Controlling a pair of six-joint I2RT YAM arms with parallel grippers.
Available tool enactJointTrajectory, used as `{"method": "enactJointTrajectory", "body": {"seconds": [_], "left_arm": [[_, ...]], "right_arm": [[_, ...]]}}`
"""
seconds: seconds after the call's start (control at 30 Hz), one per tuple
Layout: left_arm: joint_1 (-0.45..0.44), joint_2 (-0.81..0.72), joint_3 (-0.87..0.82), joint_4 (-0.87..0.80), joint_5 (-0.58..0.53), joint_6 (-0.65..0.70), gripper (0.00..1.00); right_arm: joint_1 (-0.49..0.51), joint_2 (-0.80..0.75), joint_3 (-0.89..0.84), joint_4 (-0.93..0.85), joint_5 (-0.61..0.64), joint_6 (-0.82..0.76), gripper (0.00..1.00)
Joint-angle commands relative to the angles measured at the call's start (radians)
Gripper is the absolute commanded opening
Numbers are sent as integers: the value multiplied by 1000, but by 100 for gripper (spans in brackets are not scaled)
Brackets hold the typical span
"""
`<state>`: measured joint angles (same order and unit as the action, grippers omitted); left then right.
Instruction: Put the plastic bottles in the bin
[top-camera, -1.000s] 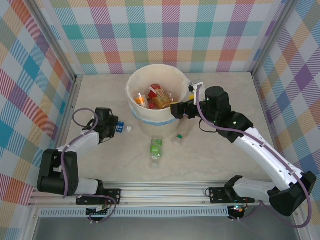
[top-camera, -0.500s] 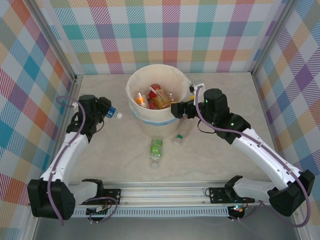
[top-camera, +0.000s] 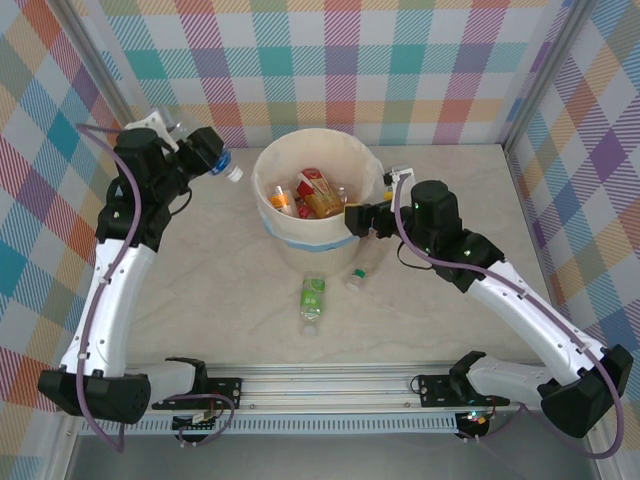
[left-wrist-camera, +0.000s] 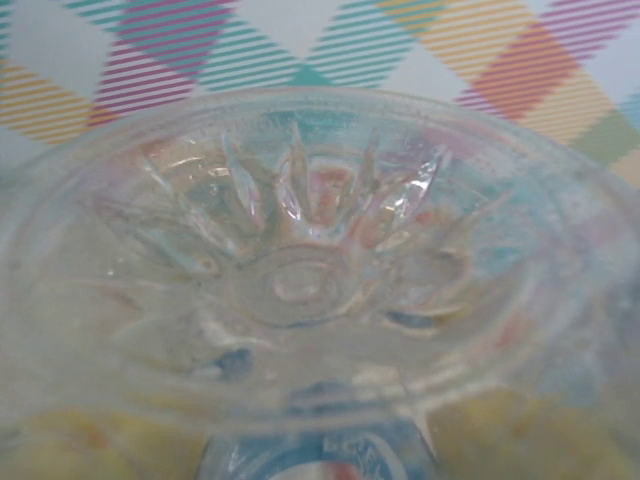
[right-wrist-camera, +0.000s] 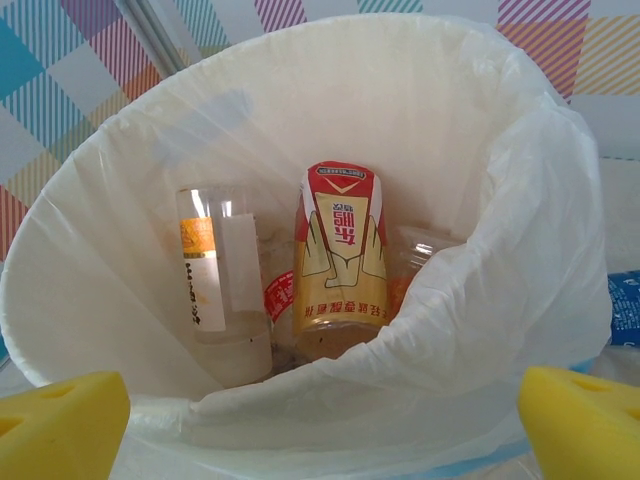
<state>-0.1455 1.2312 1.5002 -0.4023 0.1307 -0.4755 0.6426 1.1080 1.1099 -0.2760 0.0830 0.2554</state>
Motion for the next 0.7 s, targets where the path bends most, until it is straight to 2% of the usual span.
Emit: {"method": "enactJointTrajectory", "body": {"seconds": [0.0,0.2,0.47,0.67], "left_arm": [[-71,64,87,-31,119,89,0],[-180,193,232,-57,141,137,0],[-293,418,467,-248,169,187,0],[-358,576,599,-355,116,195,0]], "right_arm": [[0,-26,-19,38,15,22,100],[0,-38,-27,29,16,27,100],[0,-63,-44,15,30,31,100],[0,-70,-47,14,31,39,100]]}}
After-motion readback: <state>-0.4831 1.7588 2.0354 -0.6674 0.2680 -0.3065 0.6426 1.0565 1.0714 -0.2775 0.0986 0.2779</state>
